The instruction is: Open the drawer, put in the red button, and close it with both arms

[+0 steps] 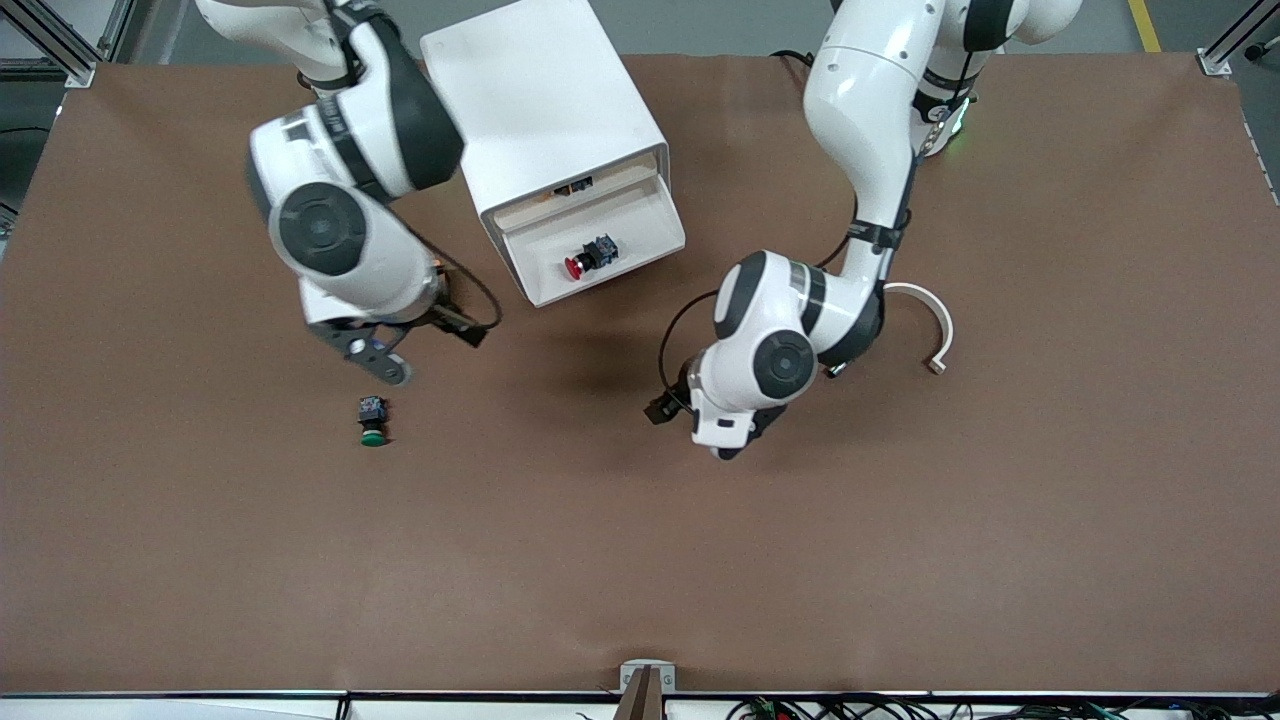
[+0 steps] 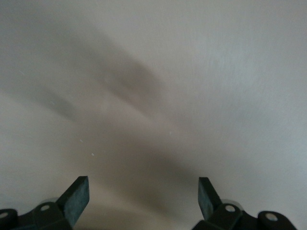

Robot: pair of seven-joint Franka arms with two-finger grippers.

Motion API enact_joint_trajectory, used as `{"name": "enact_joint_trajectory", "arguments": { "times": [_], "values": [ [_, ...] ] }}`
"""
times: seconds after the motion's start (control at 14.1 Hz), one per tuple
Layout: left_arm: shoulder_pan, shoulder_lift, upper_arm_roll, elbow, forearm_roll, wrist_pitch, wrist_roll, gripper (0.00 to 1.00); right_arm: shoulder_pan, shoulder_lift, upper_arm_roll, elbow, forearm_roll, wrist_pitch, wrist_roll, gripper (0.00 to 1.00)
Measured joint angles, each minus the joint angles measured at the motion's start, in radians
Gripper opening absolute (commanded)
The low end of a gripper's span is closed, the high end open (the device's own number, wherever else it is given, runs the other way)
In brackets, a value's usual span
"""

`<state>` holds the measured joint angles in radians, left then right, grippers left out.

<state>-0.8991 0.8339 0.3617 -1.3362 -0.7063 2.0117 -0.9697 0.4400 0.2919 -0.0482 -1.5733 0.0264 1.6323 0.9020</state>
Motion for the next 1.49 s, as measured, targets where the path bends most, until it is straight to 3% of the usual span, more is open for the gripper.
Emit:
{"name": "enact_joint_trajectory", "arguments": {
  "times": [0.5,0.78,1.14,1.49],
  "values": [
    [-0.184,-0.032,0.0,-0.055,0.006,-0.011,-0.128,1.0,-0.264,-0.1,-0.001,0.021,-0.063,-0.124,-0.633,1.0],
    [-0.278,-0.084,0.001,-0.099,0.075,-0.04,-0.213,1.0,-0.438,-0.151,-0.002,0.063,-0.068,-0.194,-0.945,1.0],
    [-0.397,-0.086,0.006,-0.124,0.092,-0.034,-0.288,1.0,-0.521,-0.148,-0.001,0.086,-0.07,-0.21,-1.059,1.0],
    [-0.404,-0.086,0.034,-0.133,0.104,-0.033,-0.31,1.0,-0.521,-0.146,0.015,0.097,-0.071,-0.203,-1.065,1.0]
  ]
}}
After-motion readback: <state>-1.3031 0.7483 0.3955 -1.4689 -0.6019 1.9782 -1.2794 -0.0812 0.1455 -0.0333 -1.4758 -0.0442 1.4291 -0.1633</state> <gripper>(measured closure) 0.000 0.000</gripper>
